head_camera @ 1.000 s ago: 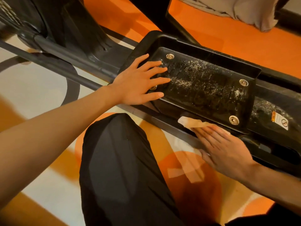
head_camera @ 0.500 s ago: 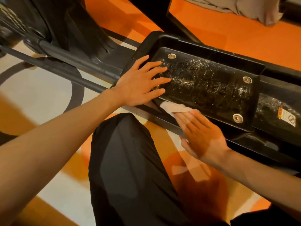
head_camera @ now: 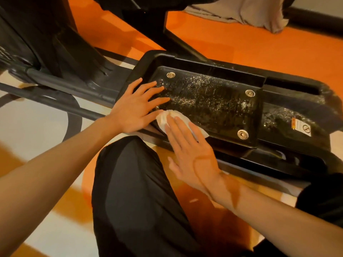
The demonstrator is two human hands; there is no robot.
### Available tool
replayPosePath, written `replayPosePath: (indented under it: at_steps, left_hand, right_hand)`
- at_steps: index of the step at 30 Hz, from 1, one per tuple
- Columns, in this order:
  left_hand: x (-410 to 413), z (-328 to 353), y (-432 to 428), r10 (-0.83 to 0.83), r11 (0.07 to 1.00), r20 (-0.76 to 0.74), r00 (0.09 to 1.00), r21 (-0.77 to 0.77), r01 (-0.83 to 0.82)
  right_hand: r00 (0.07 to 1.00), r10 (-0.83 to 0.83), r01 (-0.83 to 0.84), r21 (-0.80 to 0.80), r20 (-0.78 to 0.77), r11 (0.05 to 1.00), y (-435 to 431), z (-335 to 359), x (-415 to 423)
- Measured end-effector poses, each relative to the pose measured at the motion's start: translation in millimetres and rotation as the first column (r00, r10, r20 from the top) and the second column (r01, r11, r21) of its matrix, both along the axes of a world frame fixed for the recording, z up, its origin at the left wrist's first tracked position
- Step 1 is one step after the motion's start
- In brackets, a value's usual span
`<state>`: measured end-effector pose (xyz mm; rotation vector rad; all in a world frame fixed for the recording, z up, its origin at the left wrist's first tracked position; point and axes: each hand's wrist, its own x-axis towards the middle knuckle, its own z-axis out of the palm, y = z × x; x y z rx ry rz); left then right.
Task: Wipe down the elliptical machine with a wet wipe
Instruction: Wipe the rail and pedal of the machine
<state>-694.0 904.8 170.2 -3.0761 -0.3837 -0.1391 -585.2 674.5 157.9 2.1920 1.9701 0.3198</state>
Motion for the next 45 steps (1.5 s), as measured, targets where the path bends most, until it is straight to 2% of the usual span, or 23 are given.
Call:
replayPosePath:
  at_steps: [2, 8, 16, 22, 25, 28, 32, 34, 36, 38, 40, 41, 42, 44, 45]
  left_hand:
    - [0, 0, -1, 0.011, 1.0, 0.007, 1.0, -0.012, -0.01]
    - [0, -3, -2, 0.004, 1.0, 0.036, 0.999, 0.005, -0.005]
    - [4, 0, -4, 0.039, 0.999, -0.008, 0.999, -0.034, -0.039]
    - [5, -3, -3, 0.057, 0.998, 0.0, 0.998, 0.0, -0.057]
    - [5, -5, -3, 0.048, 0.999, 0.019, 0.999, 0.018, -0.048]
    - [4, -5, -4, 0.051, 0.999, 0.032, 0.998, 0.015, -0.052]
    - [4, -6, -5, 0.065, 0.998, 0.038, 0.997, 0.016, -0.066]
    - [4, -6, -5, 0.07, 0.997, 0.041, 0.997, 0.018, -0.071]
    - [4, -6, -4, 0.071, 0.997, 0.039, 0.997, 0.023, -0.072]
    - [5, -6, -5, 0.068, 0.997, 0.031, 0.997, 0.025, -0.069]
    - [5, -6, -4, 0.065, 0.998, 0.03, 0.997, 0.025, -0.066]
    - [5, -6, -5, 0.063, 0.998, 0.032, 0.997, 0.025, -0.064]
    - [5, -6, -5, 0.063, 0.998, 0.036, 0.997, 0.025, -0.064]
    - [5, -5, -5, 0.063, 0.998, 0.043, 0.997, 0.023, -0.064]
    - [5, -5, -6, 0.061, 0.998, 0.045, 0.997, 0.02, -0.062]
  right_hand:
    - [0.998, -0.014, 0.013, -0.019, -0.058, 1.0, -37, 3, 25]
    - [0.988, -0.144, 0.145, 0.015, -0.062, 0.989, -139, 2, 79]
    - [0.917, -0.149, 0.198, 0.098, -0.37, 0.975, -53, 12, 17]
    - [0.832, -0.219, 0.378, 0.232, -0.51, 0.896, -106, 7, 60]
    - [0.688, -0.252, 0.52, 0.219, -0.681, 0.826, -112, 3, 76]
    - [0.525, -0.174, 0.58, 0.201, -0.833, 0.789, -112, 1, 83]
    - [0.335, -0.044, 0.687, 0.212, -0.941, 0.695, -108, 8, 89]
    - [0.276, -0.002, 0.729, 0.207, -0.961, 0.653, -102, 15, 91]
    - [0.309, 0.042, 0.748, 0.27, -0.95, 0.606, -97, 19, 98]
    - [0.418, 0.062, 0.706, 0.367, -0.906, 0.605, -93, 19, 111]
    - [0.578, -0.016, 0.586, 0.401, -0.816, 0.705, -93, 15, 125]
    - [0.62, -0.05, 0.527, 0.369, -0.783, 0.765, -94, 13, 129]
    - [0.617, -0.085, 0.493, 0.3, -0.782, 0.817, -96, 13, 131]
    - [0.543, -0.162, 0.459, 0.129, -0.824, 0.879, -102, 13, 129]
    - [0.552, -0.204, 0.423, 0.061, -0.809, 0.904, -106, 12, 126]
